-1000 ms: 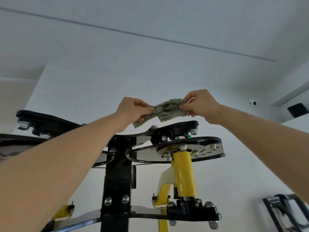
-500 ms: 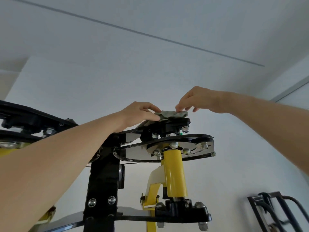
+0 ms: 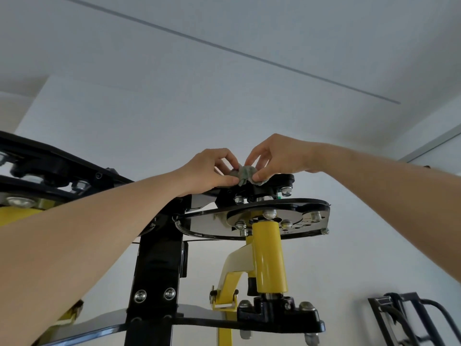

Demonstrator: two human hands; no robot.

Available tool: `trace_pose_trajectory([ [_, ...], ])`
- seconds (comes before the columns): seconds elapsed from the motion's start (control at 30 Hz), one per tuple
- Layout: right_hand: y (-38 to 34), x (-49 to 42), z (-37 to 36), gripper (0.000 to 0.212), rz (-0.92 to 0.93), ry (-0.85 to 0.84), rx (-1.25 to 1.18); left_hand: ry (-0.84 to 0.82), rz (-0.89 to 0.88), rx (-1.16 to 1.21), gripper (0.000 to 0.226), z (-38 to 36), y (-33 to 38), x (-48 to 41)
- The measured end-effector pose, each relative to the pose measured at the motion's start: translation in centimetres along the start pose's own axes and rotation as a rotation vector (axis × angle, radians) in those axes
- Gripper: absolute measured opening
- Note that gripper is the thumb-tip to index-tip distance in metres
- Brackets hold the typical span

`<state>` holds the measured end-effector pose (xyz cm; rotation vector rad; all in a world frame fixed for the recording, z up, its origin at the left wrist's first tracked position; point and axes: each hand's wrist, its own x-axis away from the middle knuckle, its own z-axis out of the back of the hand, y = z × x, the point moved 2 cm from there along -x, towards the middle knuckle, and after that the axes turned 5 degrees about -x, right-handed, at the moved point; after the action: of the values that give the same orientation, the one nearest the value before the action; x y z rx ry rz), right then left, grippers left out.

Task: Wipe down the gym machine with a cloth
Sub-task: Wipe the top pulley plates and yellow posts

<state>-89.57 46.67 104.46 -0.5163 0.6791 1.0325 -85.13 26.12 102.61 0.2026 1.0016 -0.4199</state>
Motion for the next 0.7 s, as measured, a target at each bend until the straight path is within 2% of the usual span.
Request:
trace_pose_trajectory([
  [0.27, -2.6, -3.4, -2.8, 0.037, 0.036, 0.0, 0.131, -0.132, 0.069, -0.224, 0.009, 2.0, -2.5, 0.0],
  [0.7, -5.7, -9.0, -9.9, 0.04, 0.105, 0.037, 0.104, -0.303, 0.174, -0.715, 0.023, 7.4, -6.0, 2.2],
])
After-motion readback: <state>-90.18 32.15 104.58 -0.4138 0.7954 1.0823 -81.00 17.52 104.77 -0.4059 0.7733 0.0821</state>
